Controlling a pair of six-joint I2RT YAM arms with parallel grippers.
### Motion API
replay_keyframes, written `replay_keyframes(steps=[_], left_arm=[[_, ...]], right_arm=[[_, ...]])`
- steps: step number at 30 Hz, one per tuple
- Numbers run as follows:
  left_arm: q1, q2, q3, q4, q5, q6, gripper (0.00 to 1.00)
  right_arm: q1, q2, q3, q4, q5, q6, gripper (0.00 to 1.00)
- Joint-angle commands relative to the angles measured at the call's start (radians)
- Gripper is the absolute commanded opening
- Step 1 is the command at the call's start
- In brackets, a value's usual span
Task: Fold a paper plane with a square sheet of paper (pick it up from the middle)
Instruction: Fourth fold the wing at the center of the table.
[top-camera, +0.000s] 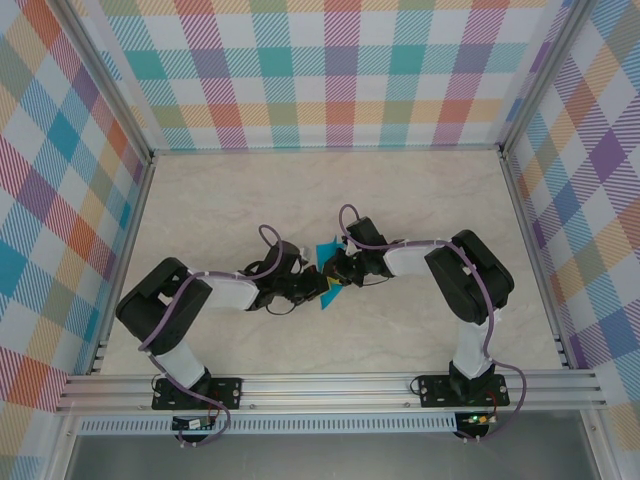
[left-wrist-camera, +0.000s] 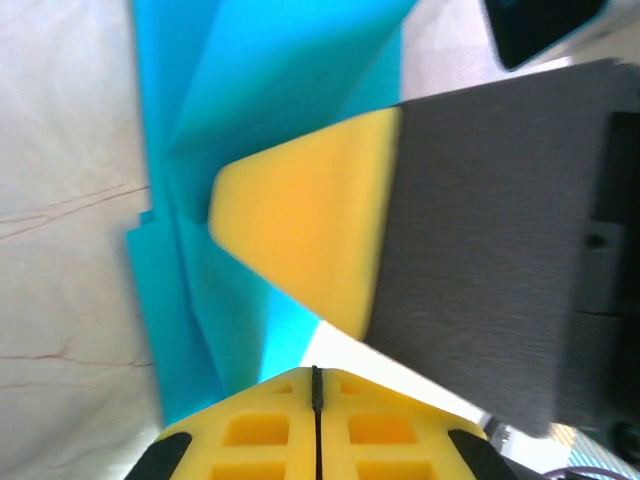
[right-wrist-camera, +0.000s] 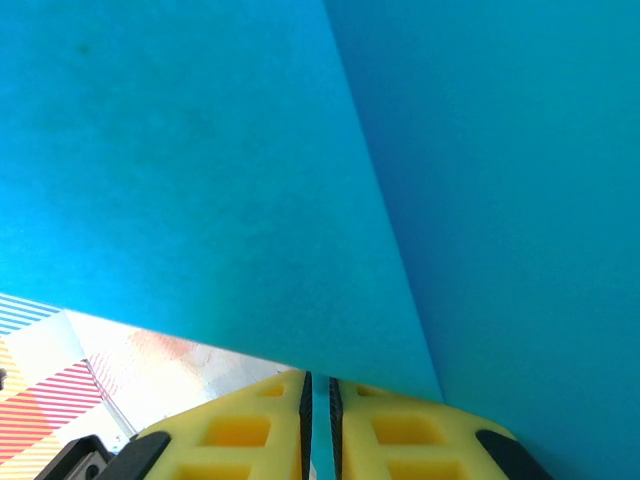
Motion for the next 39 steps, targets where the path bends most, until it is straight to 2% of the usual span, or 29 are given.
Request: replay_keyframes(steps=[1, 16, 23, 31, 36, 39], left_arm=[[-0.013, 0.014, 0.017, -0.037, -0.043, 0.027, 0.06], [-0.027, 0.023, -0.014, -0.155, -0.057, 0.089, 0.06], [-0.032, -0.076, -0.059, -0.243, -0.119, 0.119, 0.06], [-0.053, -0.198, -0.008, -0.236, -0.1, 0.134, 0.09], [-0.06, -0.156, 0.039, -0.193, -0.044, 0.124, 0.11], [-0.064, -0.107, 0.047, -0.154, -0.046, 0.102, 0.11]], right_arm=[[-0.002, 0.045, -0.011, -0.094, 0.034, 0.006, 0.16], [-0.003, 0.047, -0.014, -0.097, 0.036, 0.004, 0.16], [-0.003, 0.045, -0.019, -0.098, 0.037, 0.004, 0.16], [-0.003, 0.044, -0.018, -0.1, 0.039, 0.004, 0.16], [-0.003, 0.048, -0.015, -0.099, 0.038, 0.006, 0.16], [-0.003, 0.048, -0.014, -0.096, 0.035, 0.008, 0.16]])
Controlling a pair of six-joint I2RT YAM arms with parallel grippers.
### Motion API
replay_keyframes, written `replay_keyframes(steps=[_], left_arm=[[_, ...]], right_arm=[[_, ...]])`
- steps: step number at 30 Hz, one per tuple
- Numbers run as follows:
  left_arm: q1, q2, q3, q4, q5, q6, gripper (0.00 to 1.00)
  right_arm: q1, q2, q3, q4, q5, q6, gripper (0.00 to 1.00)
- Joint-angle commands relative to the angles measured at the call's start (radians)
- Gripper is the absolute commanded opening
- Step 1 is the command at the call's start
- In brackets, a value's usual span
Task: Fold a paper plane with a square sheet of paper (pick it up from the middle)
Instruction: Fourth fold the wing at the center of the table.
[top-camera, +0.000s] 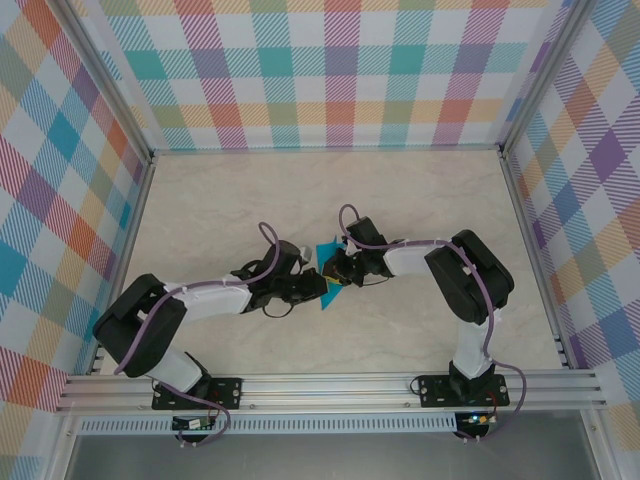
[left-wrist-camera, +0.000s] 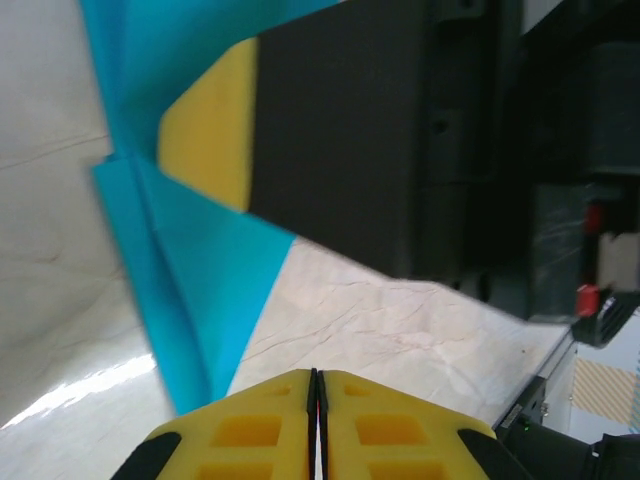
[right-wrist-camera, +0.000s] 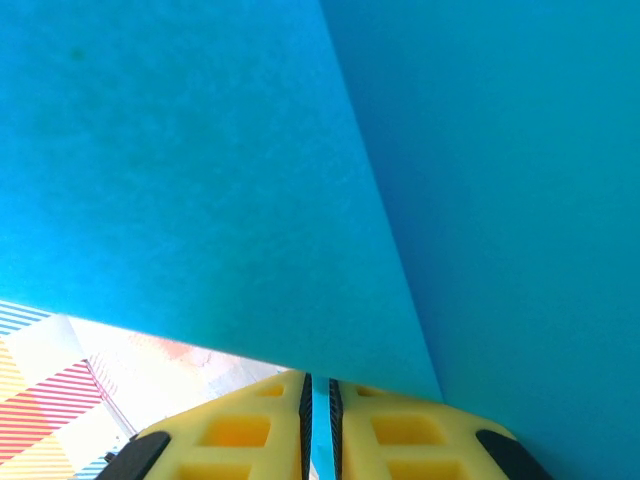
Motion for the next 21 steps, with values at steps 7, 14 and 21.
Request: replay_keyframes(steps=[7, 14, 21], left_arm=[[-0.019, 0.14, 0.025, 0.138, 0.042, -0.054, 0.12], [-0.019, 0.151, 0.024, 0.049, -0.011, -0.024, 0.13], [-0.021, 0.156, 0.003, -0.056, -0.057, 0.011, 0.11]], right_arm=[[-0.003, 0.043, -0.019, -0.098, 0.035, 0.004, 0.16], [-0.003, 0.045, -0.019, -0.097, 0.036, 0.005, 0.16], [-0.003, 0.051, -0.013, -0.1, 0.032, 0.002, 0.16]])
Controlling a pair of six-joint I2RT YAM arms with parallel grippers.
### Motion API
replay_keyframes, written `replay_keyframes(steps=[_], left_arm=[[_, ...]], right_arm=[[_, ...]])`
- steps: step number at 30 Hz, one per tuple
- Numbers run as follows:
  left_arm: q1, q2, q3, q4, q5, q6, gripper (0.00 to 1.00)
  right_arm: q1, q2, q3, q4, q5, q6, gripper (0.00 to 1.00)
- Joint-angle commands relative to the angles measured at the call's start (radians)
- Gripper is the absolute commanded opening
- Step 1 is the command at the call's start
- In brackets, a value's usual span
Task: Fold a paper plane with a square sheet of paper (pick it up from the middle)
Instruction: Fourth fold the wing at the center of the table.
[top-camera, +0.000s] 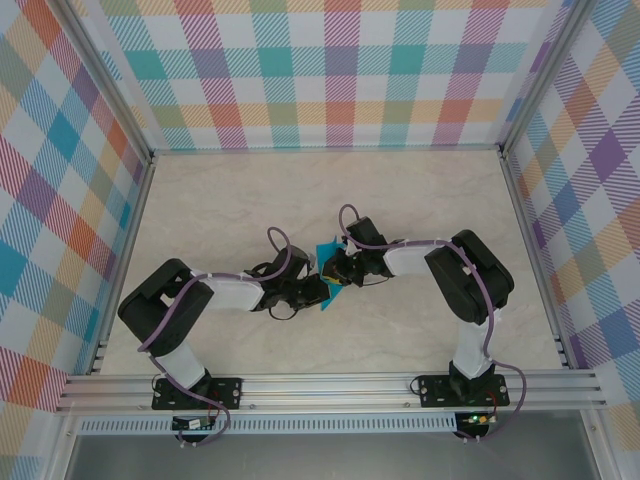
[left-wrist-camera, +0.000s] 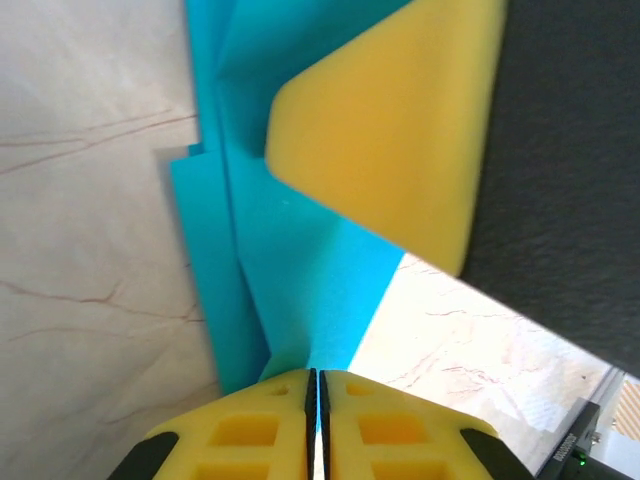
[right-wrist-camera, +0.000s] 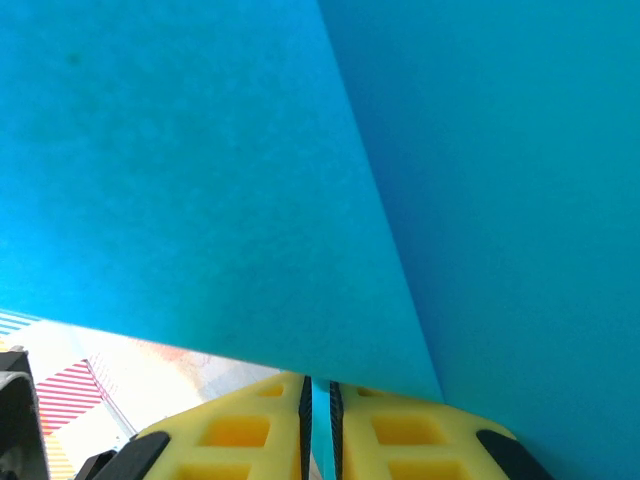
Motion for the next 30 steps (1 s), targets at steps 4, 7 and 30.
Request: replay_keyframes(steps=[4, 7, 30], left_arm=[[-0.013, 0.015, -0.024, -0.074, -0.024, 0.033, 0.11], [-0.018, 0.021, -0.023, -0.087, 0.0, 0.041, 0.1], [-0.03, -0.015, -0.078, -0.167, 0.125, 0.056, 0.09]], right_arm=[[-0.002, 0.057, -0.011, -0.1, 0.032, 0.003, 0.16], [-0.003, 0.061, -0.009, -0.098, 0.031, 0.004, 0.16], [-0.002, 0.055, -0.019, -0.11, 0.04, 0.004, 0.16]])
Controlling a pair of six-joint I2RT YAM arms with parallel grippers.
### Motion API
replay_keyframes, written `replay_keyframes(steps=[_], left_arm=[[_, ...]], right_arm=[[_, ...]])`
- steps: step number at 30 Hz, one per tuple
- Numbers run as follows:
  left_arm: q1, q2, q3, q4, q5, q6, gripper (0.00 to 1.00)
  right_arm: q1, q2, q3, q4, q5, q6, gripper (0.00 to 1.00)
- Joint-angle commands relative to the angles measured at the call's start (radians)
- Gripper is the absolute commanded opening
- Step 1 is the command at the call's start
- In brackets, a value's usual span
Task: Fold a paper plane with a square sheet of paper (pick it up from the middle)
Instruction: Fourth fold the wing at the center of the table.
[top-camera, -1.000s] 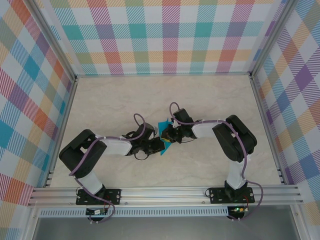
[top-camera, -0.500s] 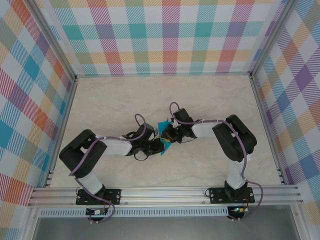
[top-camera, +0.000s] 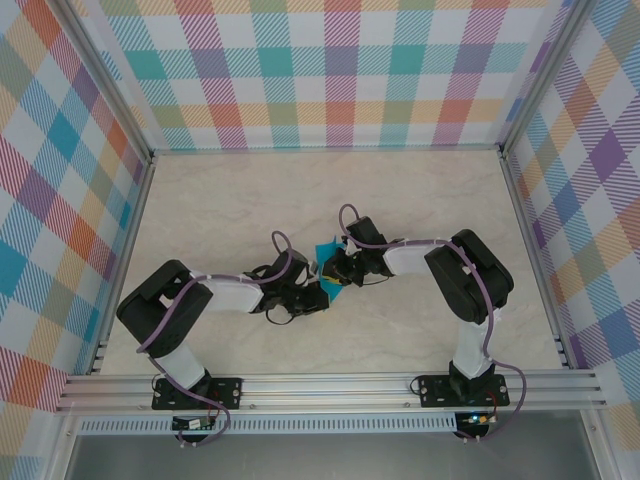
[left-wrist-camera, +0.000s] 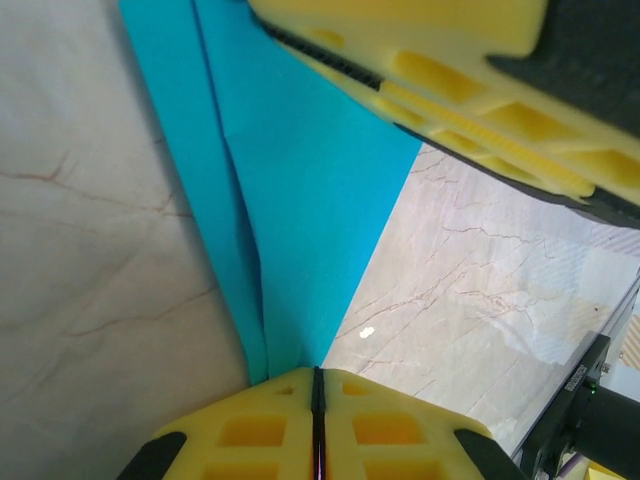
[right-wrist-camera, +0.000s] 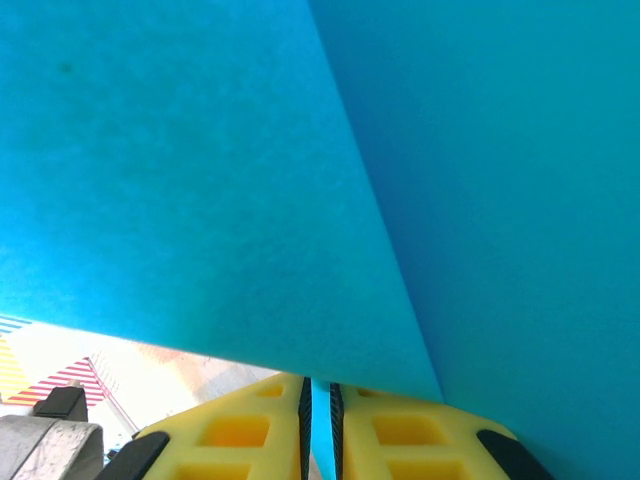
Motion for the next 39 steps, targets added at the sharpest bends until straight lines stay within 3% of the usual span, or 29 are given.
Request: replay_keyframes(steps=[1, 4, 11, 22, 32, 39], left_arm=[[-0.022, -0.008, -0.058, -0.127, 0.035, -0.004, 0.08], [-0.023, -0.084, -0.099, -0.085, 0.054, -0.015, 0.09], [-0.008, -0.342, -0.114, -0.055, -0.125, -0.073, 0.13], [-0.002, -0.09, -0.001, 0.153, -0.15, -0.176, 0.14], [-0.003, 0.009, 0.025, 0.157, -0.159, -0.185, 0.14], [-0.006, 0.049, 0.017, 0.04, -0.164, -0.192, 0.13]], right_arm=[[-0.002, 0.051, -0.026, -0.098, 0.048, 0.004, 0.16], [-0.002, 0.051, -0.028, -0.099, 0.047, 0.004, 0.16], [-0.002, 0.048, -0.034, -0.088, 0.045, 0.014, 0.16], [-0.003, 0.05, -0.026, -0.092, 0.041, 0.014, 0.16], [-0.002, 0.05, -0.023, -0.095, 0.042, 0.014, 0.16], [-0.003, 0.051, -0.025, -0.095, 0.043, 0.014, 0.16]])
